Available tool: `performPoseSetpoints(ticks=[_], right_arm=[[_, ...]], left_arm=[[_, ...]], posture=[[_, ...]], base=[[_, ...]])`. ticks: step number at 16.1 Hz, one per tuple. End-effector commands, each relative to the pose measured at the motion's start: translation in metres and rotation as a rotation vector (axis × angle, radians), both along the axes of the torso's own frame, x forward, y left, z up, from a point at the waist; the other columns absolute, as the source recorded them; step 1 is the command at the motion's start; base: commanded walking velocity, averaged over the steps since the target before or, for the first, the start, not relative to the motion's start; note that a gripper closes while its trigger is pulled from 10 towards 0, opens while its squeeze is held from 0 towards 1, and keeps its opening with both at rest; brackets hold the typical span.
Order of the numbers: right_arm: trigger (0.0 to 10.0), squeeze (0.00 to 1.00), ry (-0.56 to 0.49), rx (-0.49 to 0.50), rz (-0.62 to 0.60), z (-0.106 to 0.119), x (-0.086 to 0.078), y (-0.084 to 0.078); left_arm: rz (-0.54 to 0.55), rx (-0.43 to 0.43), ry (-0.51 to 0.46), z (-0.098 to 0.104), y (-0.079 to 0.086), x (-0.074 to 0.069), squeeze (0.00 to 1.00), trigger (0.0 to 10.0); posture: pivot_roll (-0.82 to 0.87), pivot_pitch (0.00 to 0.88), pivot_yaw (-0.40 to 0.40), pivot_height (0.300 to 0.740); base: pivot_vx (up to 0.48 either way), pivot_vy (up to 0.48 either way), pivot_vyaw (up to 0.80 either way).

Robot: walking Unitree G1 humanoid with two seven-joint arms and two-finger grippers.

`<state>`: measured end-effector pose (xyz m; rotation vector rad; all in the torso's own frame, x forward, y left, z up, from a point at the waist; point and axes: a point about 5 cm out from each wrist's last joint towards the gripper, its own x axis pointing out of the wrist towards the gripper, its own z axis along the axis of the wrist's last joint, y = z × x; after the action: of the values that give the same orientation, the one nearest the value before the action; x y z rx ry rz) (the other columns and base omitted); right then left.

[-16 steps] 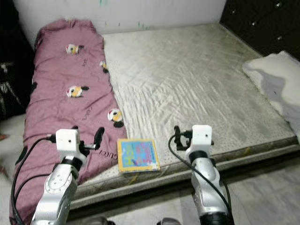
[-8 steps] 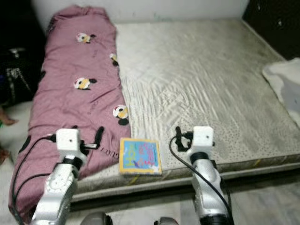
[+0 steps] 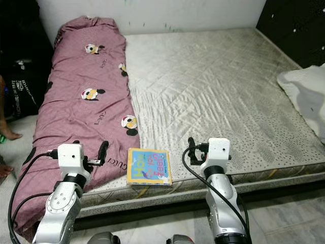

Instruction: Clean up the room

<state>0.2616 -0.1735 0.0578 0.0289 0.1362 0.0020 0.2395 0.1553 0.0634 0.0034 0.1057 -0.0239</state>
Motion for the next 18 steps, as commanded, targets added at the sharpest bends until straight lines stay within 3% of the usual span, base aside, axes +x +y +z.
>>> performPoseSetpoints(ticks=[1, 8, 18], right_arm=[[10.0, 0.00, -0.024, 0.008, 0.001, 0.0043, -0.0003, -0.0002], [10.0, 0.00, -0.027, 0.014, 0.007, 0.0044, -0.0015, -0.0007], [10.0, 0.00, -0.024, 0.013, 0.024, 0.0048, 0.0002, 0.0014]], left_arm=[[0.004, 0.013, -0.016, 0.0044, 0.0025, -0.0005, 0.00, 10.0], [-0.005, 0.014, -0.021, 0.0069, 0.0002, 0.0000, 0.00, 10.0], [-0.001, 0.013, -0.022, 0.0077, -0.0016, 0.0009, 0.00, 10.0]], posture=[[-0.02, 0.064, 0.007, 0.730], [-0.02, 0.070, 0.010, 0.655], [-0.02, 0.076, -0.002, 0.655]], base=[[0.000, 0.000, 0.00], [0.000, 0.000, 0.00], [0.000, 0.000, 0.00]])
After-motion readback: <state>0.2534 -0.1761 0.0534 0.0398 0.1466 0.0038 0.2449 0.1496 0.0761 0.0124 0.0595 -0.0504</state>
